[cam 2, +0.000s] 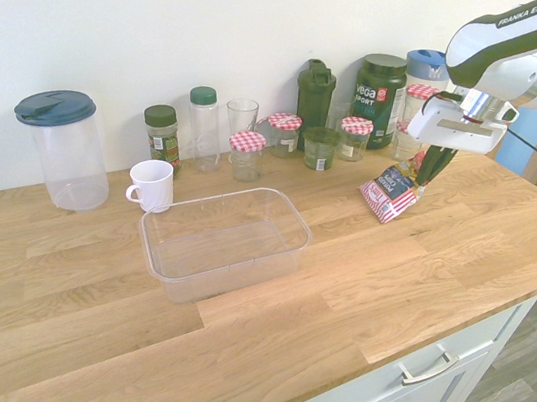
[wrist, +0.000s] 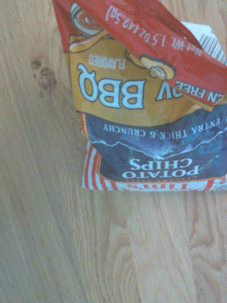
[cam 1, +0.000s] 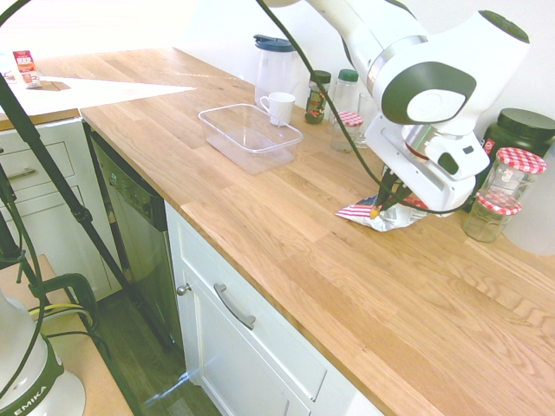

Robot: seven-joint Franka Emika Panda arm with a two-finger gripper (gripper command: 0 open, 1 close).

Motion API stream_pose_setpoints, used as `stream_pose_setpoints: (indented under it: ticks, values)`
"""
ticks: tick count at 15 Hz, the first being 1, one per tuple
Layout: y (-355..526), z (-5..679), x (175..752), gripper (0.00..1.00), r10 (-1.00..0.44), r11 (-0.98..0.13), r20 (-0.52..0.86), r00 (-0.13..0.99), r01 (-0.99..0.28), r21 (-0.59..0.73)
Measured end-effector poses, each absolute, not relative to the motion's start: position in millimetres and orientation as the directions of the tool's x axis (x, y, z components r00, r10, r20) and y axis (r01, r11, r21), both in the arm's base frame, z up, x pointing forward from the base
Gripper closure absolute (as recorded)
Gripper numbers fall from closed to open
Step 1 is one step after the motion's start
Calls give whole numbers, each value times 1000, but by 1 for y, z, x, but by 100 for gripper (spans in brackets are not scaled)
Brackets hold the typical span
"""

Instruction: Put the chip bag into the container

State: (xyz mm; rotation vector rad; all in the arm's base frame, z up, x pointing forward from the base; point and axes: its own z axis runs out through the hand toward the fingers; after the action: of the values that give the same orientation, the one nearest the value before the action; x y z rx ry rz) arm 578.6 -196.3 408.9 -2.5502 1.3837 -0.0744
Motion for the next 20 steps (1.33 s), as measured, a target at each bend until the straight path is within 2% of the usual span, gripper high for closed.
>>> stream_pose_setpoints:
  ticks: [3,6,11,15,20]
  values:
    - [-173,439,581,100,-823,-547,-26,567,-804,-231]
    - [-126,500,575,100,-803,-586,37,595,-776,-234]
    - [18,589,547,100,-737,-676,157,658,-707,-210]
    - [139,583,532,100,-660,-750,225,717,-647,-138]
    - [227,531,536,100,-593,-794,263,761,-607,-33]
